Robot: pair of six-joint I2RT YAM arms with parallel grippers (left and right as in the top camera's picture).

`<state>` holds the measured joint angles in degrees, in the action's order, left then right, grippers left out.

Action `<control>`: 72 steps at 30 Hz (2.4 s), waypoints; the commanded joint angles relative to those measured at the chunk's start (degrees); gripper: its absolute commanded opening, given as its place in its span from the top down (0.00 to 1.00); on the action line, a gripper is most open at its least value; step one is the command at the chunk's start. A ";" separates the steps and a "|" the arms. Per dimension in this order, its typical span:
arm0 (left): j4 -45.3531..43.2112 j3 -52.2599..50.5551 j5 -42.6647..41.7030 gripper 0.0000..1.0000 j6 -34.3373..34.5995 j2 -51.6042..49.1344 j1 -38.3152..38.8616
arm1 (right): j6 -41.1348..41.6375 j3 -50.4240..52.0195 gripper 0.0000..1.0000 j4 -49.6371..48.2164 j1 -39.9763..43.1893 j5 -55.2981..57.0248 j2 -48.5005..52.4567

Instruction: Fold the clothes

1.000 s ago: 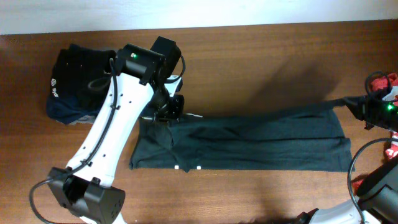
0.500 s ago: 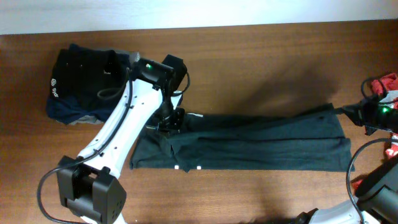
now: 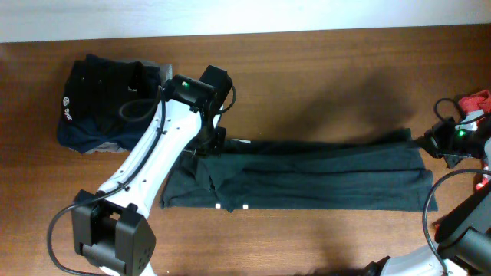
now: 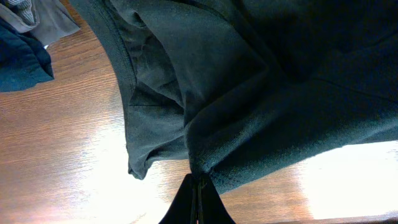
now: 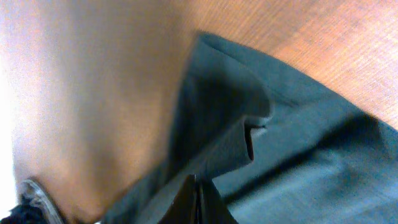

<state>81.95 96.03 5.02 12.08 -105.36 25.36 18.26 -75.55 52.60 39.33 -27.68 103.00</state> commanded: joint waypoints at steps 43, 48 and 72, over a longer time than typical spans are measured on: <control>-18.86 -21.16 -12.66 0.62 0.00 0.33 -4.13 | -9.46 -0.52 0.30 1.62 2.32 2.62 -1.01; -20.44 -21.22 -10.16 0.61 -1.05 0.33 -4.13 | -9.22 -0.52 0.30 1.62 2.32 2.60 -1.01; -15.58 -21.70 -7.37 1.00 -6.78 3.17 -12.20 | -0.02 -0.52 0.12 -1.03 3.52 18.71 -0.94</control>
<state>65.91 73.67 -3.20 6.42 -103.81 13.47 19.27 -75.55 54.15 41.71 -10.85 103.00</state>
